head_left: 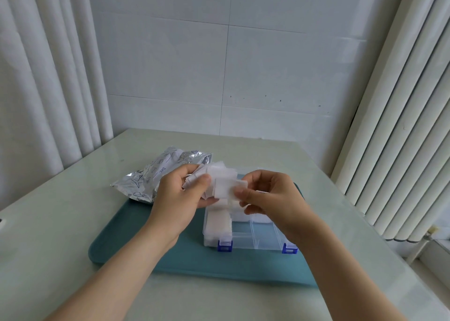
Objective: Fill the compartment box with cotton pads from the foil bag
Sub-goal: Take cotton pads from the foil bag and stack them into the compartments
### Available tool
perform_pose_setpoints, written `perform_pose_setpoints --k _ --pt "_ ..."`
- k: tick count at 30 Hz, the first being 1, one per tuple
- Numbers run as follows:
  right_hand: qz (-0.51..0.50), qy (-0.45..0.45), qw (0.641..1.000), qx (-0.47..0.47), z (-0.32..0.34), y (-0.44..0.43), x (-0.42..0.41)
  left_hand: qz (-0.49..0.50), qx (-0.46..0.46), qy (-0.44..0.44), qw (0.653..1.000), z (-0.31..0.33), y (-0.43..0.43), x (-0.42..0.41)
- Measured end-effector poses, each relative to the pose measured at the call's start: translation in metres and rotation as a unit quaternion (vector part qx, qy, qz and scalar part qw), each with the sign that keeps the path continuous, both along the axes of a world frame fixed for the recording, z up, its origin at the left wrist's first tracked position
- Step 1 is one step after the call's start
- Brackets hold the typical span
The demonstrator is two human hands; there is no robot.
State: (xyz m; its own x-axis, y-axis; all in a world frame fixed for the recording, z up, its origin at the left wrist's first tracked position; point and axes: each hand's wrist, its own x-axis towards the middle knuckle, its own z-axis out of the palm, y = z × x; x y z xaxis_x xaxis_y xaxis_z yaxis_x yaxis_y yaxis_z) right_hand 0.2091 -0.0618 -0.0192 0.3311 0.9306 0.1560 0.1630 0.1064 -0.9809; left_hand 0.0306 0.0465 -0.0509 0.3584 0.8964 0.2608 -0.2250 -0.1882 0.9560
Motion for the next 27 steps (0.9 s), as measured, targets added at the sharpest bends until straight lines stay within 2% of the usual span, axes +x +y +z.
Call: perform_pose_setpoints --k 2,3,9,13,21,23,27 --pt "0.006 0.076 0.997 0.021 0.0 0.001 -0.001 -0.022 -0.005 0.001 1.0 0.001 -0.001 0.0" --pt "-0.004 0.083 0.996 0.028 -0.002 0.002 -0.001 -0.035 -0.003 0.005 0.999 0.001 -0.003 0.001" --pt "-0.063 0.005 0.997 0.041 -0.006 0.005 -0.003 -0.072 0.018 0.012 0.997 0.003 -0.006 0.002" --pt "-0.067 0.001 0.997 0.035 -0.005 0.004 -0.003 -0.081 0.008 -0.007 0.997 0.006 -0.008 0.002" --pt "-0.087 0.088 0.99 0.062 -0.006 0.008 0.008 -0.048 -0.026 -0.029 0.998 0.004 -0.004 0.0" --pt "-0.069 0.08 0.993 0.059 -0.004 0.006 0.012 -0.039 -0.027 -0.028 0.998 0.004 -0.004 -0.001" --pt "-0.009 0.007 1.0 0.027 -0.004 0.003 0.003 -0.056 0.0 -0.013 0.998 0.005 -0.005 -0.001"
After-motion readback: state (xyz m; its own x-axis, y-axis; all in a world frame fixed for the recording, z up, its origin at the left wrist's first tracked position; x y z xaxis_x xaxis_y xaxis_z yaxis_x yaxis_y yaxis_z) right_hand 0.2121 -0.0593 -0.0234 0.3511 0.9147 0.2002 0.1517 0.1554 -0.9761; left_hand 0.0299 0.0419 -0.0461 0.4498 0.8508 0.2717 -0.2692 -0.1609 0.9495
